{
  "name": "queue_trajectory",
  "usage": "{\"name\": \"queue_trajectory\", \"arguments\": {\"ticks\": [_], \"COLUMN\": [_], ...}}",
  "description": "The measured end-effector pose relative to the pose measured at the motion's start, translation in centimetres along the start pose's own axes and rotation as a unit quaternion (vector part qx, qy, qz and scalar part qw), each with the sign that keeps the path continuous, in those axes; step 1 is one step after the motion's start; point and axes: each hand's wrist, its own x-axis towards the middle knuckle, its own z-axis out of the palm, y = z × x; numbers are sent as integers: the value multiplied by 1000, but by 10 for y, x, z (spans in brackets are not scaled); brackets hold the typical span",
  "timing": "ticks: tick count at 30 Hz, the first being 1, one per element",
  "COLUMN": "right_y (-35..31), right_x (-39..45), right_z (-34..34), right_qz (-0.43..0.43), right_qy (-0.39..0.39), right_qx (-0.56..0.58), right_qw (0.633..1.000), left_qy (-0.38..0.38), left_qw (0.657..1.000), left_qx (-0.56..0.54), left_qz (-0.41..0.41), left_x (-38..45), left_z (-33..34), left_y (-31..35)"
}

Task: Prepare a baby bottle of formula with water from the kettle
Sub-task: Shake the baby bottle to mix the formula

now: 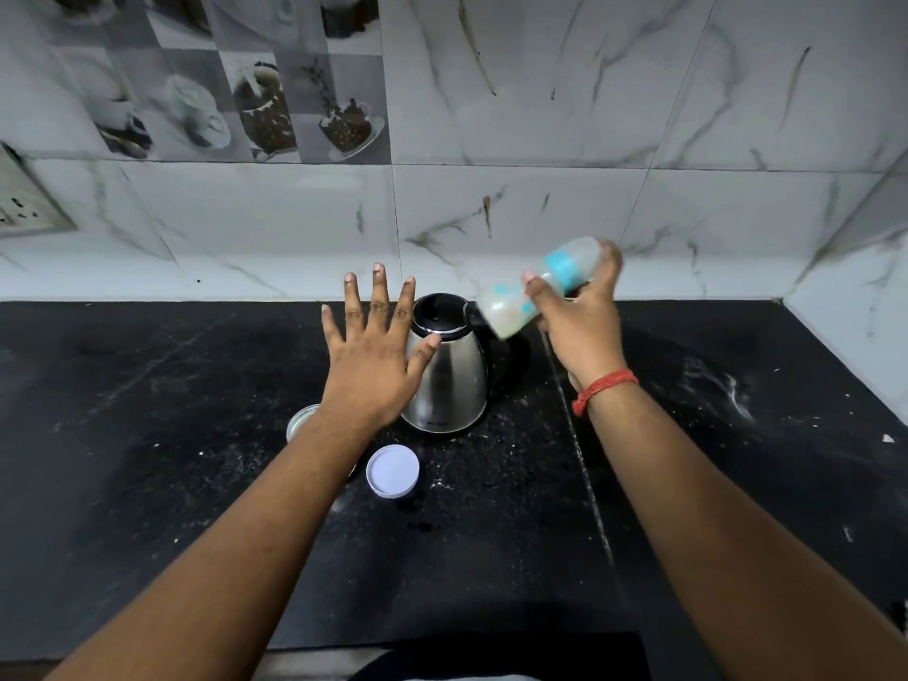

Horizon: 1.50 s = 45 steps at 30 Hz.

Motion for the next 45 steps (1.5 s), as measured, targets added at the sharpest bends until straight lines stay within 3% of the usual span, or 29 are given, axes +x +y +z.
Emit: {"name": "queue_trajectory", "arguments": {"ticks": [2, 5, 8, 11, 14, 17, 20, 23, 26, 30, 32, 35, 38, 41, 45], "right_y": [1, 4, 0, 2, -2, 2, -3, 1, -1, 0, -3, -2, -7, -1, -8], "right_x": [0, 4, 4, 9, 8, 11, 9, 11, 8, 10, 10, 10, 5, 6, 9], "right_z": [4, 2, 5, 4, 8, 8, 13, 11, 13, 12, 14, 15, 20, 21, 17], "right_qz": [3, -13, -6, -22, -7, -15, -9, -19, 3, -8, -3, -18, -22, -30, -21], "right_qy": [-58, 24, -44, 44, -35, 41, -28, 45, -59, 20, -46, 6, -53, 9, -54], "right_qx": [-32, 13, -17, 27, -9, 30, -16, 30, -9, 32, 5, 29, -13, 28, -39], "right_qw": [998, 1000, 999, 998, 999, 999, 999, 998, 998, 999, 999, 999, 998, 999, 998], "left_qy": [4, 2, 7, 6, 11, 8, 11, 9, 16, 13, 17, 15, 16, 17, 23], "left_qw": [1000, 1000, 1000, 1000, 1000, 1000, 1000, 1000, 1000, 1000, 1000, 1000, 1000, 1000, 1000], "left_qx": [3, -8, 0, -7, 0, 1, 6, 1, 0, -8, -5, -12, -8, -13, -9], "left_qz": [7, -1, 4, 2, 11, 10, 14, 8, 8, -8, -4, -7, -7, -13, -11], "left_x": [1, 6, 9, 13, 14, 16, 16, 17, 17, 20, 19, 19, 19, 19, 17], "left_z": [1, 1, 0, 1, 2, 4, 3, 2, -1, -4, -6, -7, -6, -7, -9], "left_y": [-1, -3, -5, -4, -4, -5, -6, -7, -9, -12, -12, -12, -12, -14, -16]}}
